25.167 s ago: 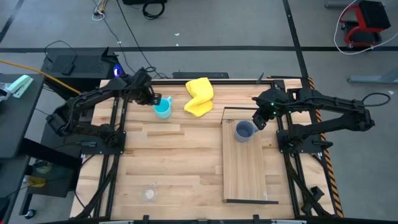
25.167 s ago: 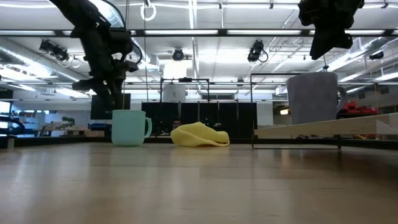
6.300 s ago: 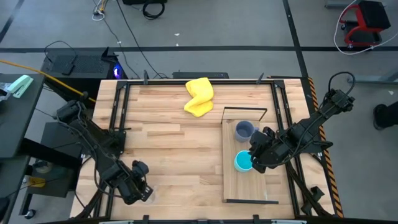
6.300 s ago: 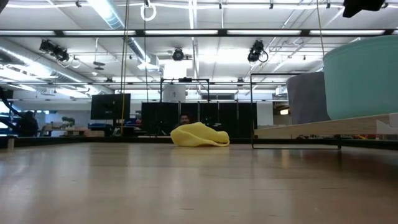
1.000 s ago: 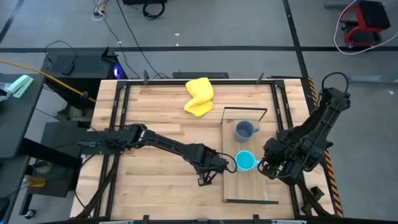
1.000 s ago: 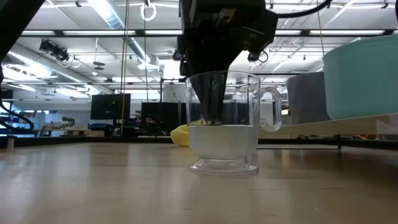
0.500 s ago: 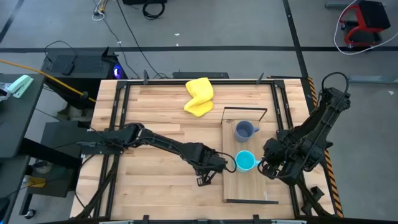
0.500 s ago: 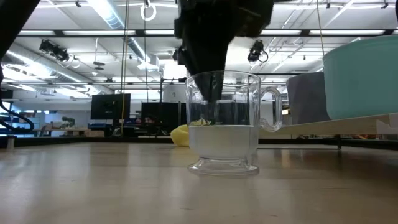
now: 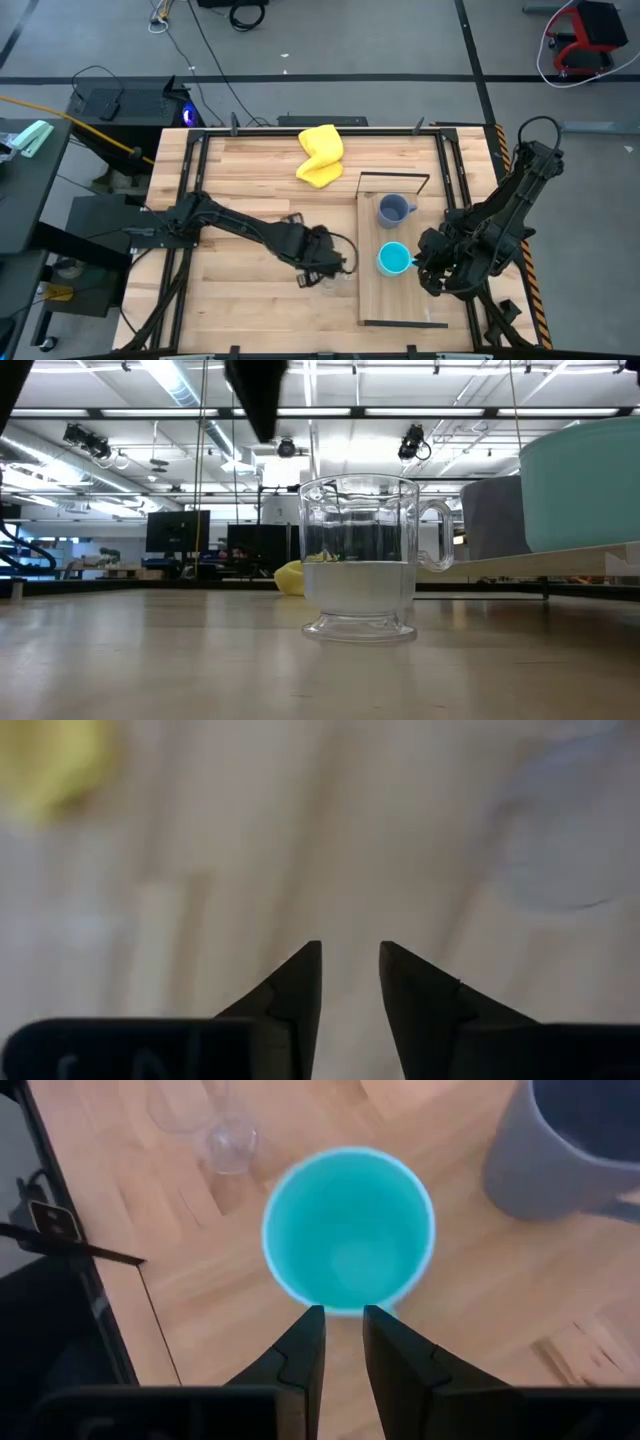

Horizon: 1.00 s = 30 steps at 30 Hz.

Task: Stack small to large cups/mugs on shelf
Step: Put the transparent mug on the shelf

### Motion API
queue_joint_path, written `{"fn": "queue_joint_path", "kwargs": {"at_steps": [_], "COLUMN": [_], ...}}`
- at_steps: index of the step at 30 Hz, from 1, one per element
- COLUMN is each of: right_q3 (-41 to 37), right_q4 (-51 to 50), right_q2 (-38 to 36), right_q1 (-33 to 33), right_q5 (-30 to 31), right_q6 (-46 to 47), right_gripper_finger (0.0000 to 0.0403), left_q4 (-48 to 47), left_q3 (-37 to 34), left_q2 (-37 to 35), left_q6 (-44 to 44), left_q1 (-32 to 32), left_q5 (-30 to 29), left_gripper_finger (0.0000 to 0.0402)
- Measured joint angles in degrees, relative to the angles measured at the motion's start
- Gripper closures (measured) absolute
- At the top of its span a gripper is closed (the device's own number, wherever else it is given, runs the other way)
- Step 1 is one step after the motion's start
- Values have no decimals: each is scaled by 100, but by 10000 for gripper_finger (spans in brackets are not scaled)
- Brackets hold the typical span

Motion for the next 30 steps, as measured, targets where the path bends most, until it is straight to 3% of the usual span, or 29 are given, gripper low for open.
{"fn": "queue_joint_path", "kwargs": {"at_steps": [4,7,12,19,25,30], "right_q3": [0,0,115,232,232,232], "right_q4": [275,585,1271,2333,2759,3252], "right_q2": [0,0,0,0,133,636], "right_q1": [-293,-616,-1202,-2112,-3061,-3564], "right_q5": [1,0,-106,-734,-1517,-2259], "right_q6": [-424,-957,-2151,-3801,-4350,-4845], "right_gripper_finger": [323,323,323,323,323,323], "left_q4": [-627,-549,-556,-295,943,1705], "left_q3": [-72,-385,-1395,-3592,-4943,-5431], "left_q2": [-187,-339,-747,-1526,-2204,-2583], "left_q6": [-657,-776,-1471,-2849,-3034,-3056], "left_q1": [-217,-345,-340,-405,-512,-534], "left_q5": [-1112,-1363,-1374,-1205,-612,-548], "left_gripper_finger": [289,284,280,288,286,283]}}
